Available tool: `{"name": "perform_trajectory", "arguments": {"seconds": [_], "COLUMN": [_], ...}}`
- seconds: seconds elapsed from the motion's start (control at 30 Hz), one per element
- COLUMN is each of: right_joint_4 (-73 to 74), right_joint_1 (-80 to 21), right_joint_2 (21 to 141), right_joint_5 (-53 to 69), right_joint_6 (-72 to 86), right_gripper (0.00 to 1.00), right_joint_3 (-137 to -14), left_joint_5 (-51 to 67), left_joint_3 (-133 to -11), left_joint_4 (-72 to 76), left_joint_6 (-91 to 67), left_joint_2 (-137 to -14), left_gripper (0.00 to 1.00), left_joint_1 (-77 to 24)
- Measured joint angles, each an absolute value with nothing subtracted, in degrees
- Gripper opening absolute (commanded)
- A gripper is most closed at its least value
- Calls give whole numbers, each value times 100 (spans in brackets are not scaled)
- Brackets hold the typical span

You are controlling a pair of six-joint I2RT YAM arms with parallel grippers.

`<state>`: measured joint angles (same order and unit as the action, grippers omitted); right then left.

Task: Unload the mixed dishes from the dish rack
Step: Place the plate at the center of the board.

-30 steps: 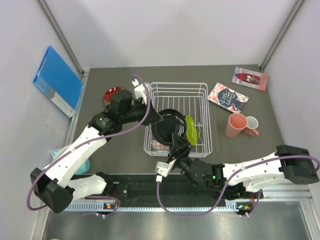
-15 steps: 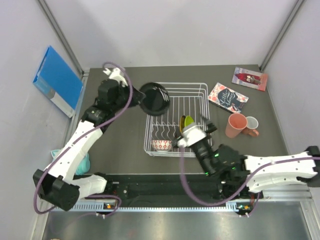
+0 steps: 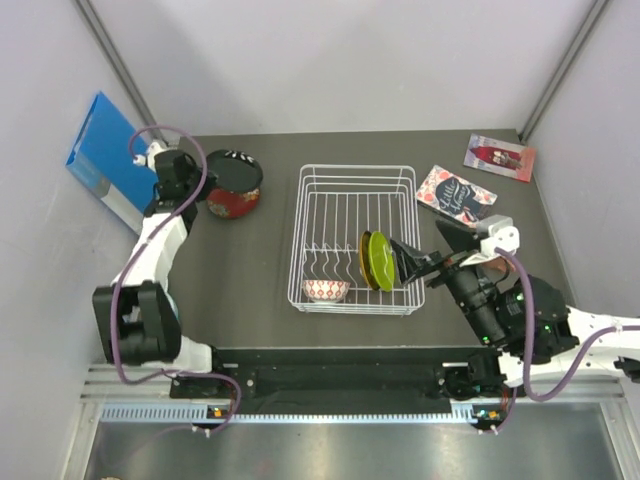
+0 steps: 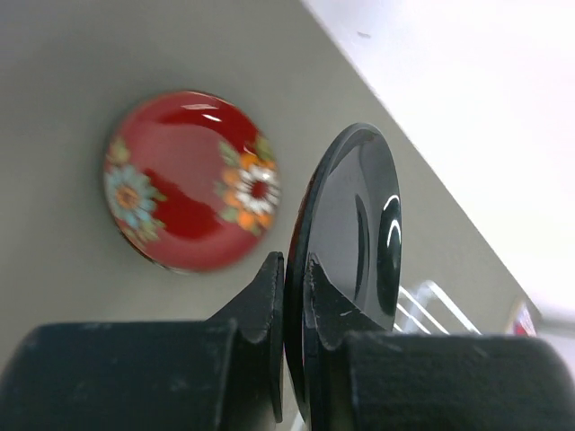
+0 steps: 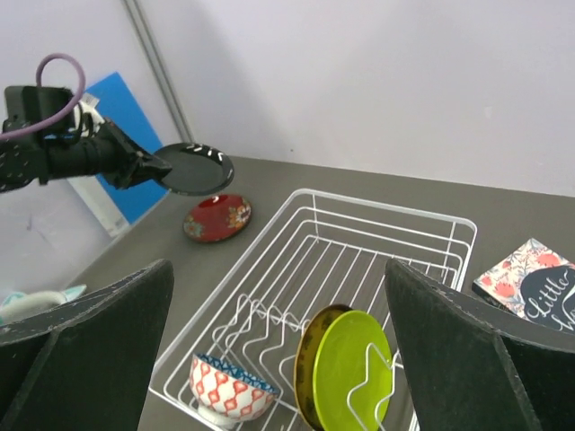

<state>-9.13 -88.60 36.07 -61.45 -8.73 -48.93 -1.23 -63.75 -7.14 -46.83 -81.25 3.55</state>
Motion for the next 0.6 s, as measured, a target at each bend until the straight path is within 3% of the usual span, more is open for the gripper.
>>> {"name": "perform_trajectory", "arguments": {"seconds": [0.27, 0.6], "right_joint_4": [-458, -421], "right_joint_1": [-8860, -8790], "right_joint_2": [3887, 4121], "right_joint_5": [-6012, -5900], "right_joint_6": [-652, -633], "right_gripper": [100, 100], "right_joint_3": [-4823, -4751], "left_joint_5": [462, 891], "left_joint_3": [-6396, -6624], "left_joint_4": [-56, 320], "left_joint_6": [-4836, -4853], "left_joint_2": [-9548, -10466], "left_gripper": [0, 0], "left_joint_1": [1022, 1094]}}
